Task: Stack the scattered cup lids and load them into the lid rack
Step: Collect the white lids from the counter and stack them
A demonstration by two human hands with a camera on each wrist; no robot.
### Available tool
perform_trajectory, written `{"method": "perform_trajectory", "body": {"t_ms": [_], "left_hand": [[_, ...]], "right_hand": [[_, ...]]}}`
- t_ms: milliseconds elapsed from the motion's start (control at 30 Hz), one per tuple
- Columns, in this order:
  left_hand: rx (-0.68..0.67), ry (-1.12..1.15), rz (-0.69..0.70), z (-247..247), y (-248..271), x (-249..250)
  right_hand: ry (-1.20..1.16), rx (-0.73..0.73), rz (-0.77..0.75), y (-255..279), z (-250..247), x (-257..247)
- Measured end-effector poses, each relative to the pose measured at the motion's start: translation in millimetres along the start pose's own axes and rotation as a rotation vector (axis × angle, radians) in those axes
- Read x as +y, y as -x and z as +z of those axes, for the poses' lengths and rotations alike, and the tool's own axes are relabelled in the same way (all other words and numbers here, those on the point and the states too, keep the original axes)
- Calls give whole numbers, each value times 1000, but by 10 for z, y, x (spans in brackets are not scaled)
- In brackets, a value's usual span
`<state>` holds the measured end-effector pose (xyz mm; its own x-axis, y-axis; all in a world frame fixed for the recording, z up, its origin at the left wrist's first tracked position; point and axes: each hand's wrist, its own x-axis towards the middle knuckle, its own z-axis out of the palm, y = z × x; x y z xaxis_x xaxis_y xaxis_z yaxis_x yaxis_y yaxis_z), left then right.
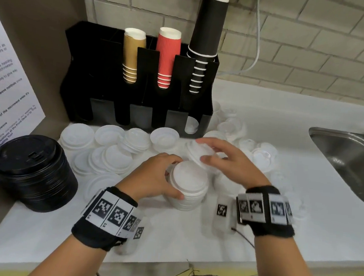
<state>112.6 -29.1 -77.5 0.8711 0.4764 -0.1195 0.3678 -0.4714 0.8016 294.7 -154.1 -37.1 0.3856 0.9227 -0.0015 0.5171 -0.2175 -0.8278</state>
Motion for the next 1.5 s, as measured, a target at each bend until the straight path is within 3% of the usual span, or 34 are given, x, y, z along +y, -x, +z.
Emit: {"method": "perform_trajectory", "body": {"t_ms": [200, 800, 967, 1033, 1133, 1233, 1300, 1500], "left_hand": [[11, -41, 8, 25, -28, 67], [1, -32, 10, 64, -31, 103], [19, -10, 21, 74, -19, 164], [24, -16, 6, 80, -25, 181], [36, -47, -5, 86, -42, 186], [48, -49, -14, 94, -57, 205], [54, -61, -19, 103, -75, 216], [78, -84, -31, 149, -80, 219]], "right_hand": [[25, 80, -17, 368, 177, 68], [316, 18, 1, 292, 385, -46], [215, -4, -21, 325, 339, -6], [116, 70, -11, 327, 206, 58], [246, 212, 132, 330, -149, 276], [556, 107, 432, 371, -484, 534], [630, 20, 574, 392, -574, 640], [663, -42, 628, 326, -607, 714]]}}
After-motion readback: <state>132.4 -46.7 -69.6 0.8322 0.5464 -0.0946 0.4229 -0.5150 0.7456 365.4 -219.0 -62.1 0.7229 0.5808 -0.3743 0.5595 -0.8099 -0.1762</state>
